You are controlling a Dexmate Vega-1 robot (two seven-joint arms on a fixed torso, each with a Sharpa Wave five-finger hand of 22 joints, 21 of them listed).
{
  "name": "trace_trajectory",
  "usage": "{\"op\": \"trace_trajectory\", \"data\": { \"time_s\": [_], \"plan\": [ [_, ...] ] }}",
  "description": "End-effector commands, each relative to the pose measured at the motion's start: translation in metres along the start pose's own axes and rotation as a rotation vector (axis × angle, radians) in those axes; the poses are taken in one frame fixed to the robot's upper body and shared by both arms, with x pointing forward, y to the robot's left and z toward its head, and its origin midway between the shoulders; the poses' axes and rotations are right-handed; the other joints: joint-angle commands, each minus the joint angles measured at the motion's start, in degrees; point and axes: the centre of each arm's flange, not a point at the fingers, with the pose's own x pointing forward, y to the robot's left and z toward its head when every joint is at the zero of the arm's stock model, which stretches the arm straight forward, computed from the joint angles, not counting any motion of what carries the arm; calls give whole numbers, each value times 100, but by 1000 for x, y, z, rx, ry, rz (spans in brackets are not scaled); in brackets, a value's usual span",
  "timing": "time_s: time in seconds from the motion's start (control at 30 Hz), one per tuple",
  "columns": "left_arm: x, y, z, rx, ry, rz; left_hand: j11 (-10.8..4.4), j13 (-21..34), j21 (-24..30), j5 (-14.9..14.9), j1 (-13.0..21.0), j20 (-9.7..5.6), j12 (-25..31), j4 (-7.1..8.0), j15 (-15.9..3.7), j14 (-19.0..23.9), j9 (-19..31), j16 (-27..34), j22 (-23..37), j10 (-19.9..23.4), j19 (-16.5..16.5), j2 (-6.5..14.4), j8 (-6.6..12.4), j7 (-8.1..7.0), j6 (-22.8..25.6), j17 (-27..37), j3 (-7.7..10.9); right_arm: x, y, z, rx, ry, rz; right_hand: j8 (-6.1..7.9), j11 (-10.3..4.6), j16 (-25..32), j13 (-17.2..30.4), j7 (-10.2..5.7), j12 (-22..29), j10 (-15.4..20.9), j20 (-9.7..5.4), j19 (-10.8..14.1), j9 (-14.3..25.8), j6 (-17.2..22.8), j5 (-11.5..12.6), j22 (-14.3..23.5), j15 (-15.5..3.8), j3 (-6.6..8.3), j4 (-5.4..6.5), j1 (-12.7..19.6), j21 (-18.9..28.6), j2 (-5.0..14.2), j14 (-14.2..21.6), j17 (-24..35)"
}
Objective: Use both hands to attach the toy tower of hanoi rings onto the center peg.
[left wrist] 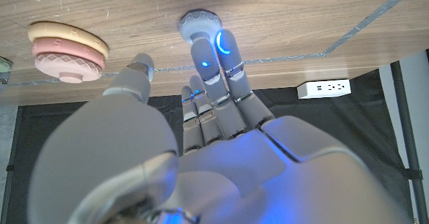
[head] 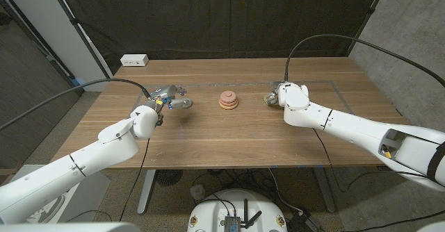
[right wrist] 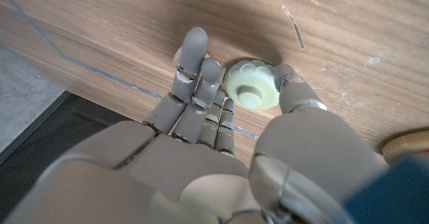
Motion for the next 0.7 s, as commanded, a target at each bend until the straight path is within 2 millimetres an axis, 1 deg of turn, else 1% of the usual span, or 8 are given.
{"op": "trace_trajectory", "data": {
  "time_s": [0.03, 0.3, 0.37, 0.53, 0.63, 0.7],
  "plan": [
    [1, -1, 0, -2, -1, -8, -18, 25, 19, 52, -1, -744, -16, 4, -527, -23, 18, -15, -1, -4, 19, 23, 13, -24, 2, 5, 34, 4, 4, 1, -7, 8, 2, 13, -20, -24, 4, -8, 54, 10, -569, -47, 16, -11, -14, -4, -419, -20, -3, 9, -9, 65, 56, 16],
    [2, -2, -1, -7, 1, -13, -7, 25, 20, 55, -4, -737, -18, 7, -528, -21, 19, -17, 1, 0, 10, 29, 9, -23, -6, 6, 48, 6, 8, 4, -24, 13, 5, 17, -29, -27, 8, -51, 68, 40, -571, -46, 13, -8, -11, -10, -420, -27, -6, 30, -13, 82, 66, 15],
    [2, -3, -2, -7, 2, -15, 6, 26, 19, 56, -6, -730, -22, 9, -528, -22, 20, -18, 4, -11, -8, 35, 5, -13, -18, 8, 53, 5, 9, 4, -25, 15, 6, 30, -61, -39, 15, -106, 82, 75, -572, -46, 12, 19, -11, -16, -420, -41, -8, 47, -18, 90, 71, -7],
    [2, -4, -3, -13, 1, -21, 9, 32, 23, 57, -10, -732, -14, 12, -527, -28, 20, -22, 4, 8, -3, 45, 12, -11, 0, 9, 64, 5, 12, 5, -26, 12, 6, 58, -92, -36, 39, -141, 117, 161, -573, -25, 15, 77, -4, -17, -422, -61, -14, 91, -14, 113, 102, -3],
    [2, -4, -3, -14, -1, -23, 26, 34, 26, 58, -15, -725, -16, 15, -527, -25, 21, -20, 6, 6, -5, 52, 16, -2, 11, 14, 72, 4, 14, 5, -26, 11, 6, 79, -129, -11, 53, -147, 131, 204, -572, 0, 22, 120, -3, -12, -423, -70, -15, 111, -3, 126, 143, 22],
    [2, -5, -3, -16, -2, -24, 20, 30, 27, 59, -18, -728, -16, 15, -527, -39, 22, -32, 10, 13, -14, 56, 17, 0, 14, 5, 77, 4, 15, 6, -26, 8, 4, 106, -173, 11, 66, -183, 158, 280, -573, 25, 34, 173, 0, -6, -423, -76, -11, 123, 9, 141, 181, 46]
  ]
}}
